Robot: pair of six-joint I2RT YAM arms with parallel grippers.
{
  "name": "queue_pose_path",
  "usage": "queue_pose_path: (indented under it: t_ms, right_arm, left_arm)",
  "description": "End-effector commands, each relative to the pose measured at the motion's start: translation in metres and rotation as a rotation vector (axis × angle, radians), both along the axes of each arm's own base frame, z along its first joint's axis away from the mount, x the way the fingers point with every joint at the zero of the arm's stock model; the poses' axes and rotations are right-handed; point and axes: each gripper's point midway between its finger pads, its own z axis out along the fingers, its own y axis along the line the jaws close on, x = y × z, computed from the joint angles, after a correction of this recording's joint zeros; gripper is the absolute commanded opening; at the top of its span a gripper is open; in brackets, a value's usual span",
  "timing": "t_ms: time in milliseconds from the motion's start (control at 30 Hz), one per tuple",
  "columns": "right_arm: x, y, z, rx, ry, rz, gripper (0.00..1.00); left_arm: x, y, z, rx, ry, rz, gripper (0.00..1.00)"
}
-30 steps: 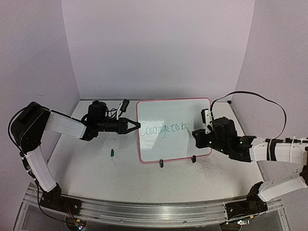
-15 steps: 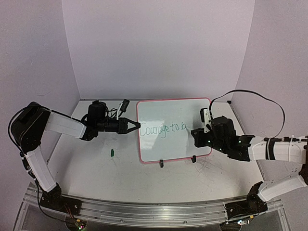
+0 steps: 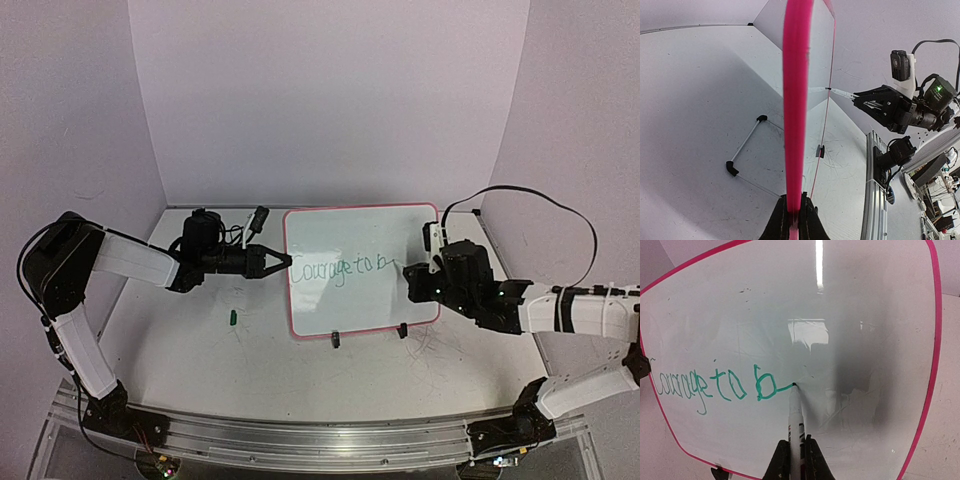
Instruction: Write a sentence on the whiteboard
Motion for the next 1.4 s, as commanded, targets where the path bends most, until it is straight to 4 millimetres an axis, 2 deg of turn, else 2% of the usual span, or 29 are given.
queue_pose_path:
  t_ms: [0, 367, 633, 1367]
  right_arm:
    - [0.007, -0.010, 0.010, 0.009, -0.026, -0.056, 0.00]
    - [0.014, 0.006, 0.016, 0.014, -0.050, 0.000, 0.00]
    - [0.011, 0.012, 0.009, 0.014, -0.029, 0.037, 0.00]
    - [-0.008, 0.001, -0.014, 0.002, 0.042, 0.047, 0.00]
  left_arm:
    - [0.005, -0.003, 0.001, 0.011, -0.025, 0.020, 0.00]
    - [0.005, -0.003, 0.002, 0.011, -0.027, 0.021, 0.00]
    - [0.005, -0.002, 0.001, 0.013, -0.026, 0.021, 0.00]
    - [0.006, -0.003, 0.001, 0.013, -0.025, 0.021, 0.00]
